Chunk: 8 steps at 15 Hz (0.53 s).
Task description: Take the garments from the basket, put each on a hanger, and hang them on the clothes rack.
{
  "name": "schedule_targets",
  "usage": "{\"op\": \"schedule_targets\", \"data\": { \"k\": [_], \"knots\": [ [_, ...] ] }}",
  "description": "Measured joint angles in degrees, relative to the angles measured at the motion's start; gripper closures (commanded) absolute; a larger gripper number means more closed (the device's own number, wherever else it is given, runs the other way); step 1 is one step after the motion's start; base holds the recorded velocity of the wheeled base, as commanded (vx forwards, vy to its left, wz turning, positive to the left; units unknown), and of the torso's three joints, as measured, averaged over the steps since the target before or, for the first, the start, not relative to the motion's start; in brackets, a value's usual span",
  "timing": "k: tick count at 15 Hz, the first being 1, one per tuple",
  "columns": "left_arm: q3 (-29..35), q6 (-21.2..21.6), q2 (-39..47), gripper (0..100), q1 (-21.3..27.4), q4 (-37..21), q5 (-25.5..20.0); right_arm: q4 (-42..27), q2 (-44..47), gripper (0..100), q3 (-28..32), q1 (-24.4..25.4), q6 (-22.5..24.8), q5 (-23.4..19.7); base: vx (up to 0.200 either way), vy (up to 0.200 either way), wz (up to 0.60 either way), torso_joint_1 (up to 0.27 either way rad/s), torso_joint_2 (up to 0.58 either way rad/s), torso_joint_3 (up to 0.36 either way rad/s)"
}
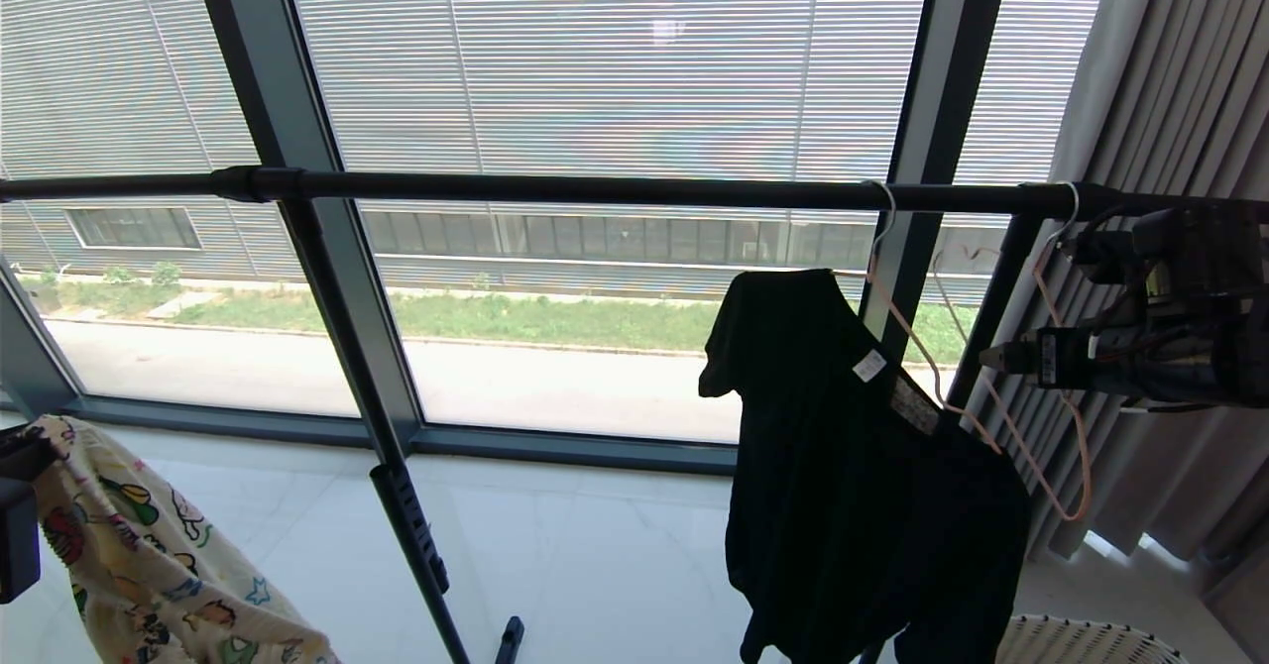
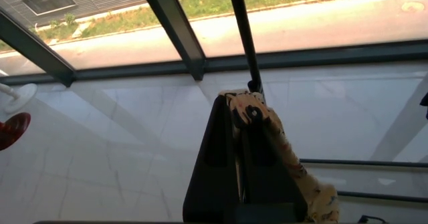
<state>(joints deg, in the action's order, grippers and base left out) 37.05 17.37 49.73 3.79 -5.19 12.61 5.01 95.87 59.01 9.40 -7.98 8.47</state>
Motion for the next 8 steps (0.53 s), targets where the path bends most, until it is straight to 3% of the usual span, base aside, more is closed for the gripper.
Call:
{"op": "schedule_targets", "data": {
  "k": [8],
  "knots": [
    [-0.54,-0.02,0.00,100,0.00,0.00,-0.05,-2.77,-1.68,0,-0.76,0.13,-1.38,0.06,0.000,0.000,0.00,0.000,0.00,0.000]
  ]
}}
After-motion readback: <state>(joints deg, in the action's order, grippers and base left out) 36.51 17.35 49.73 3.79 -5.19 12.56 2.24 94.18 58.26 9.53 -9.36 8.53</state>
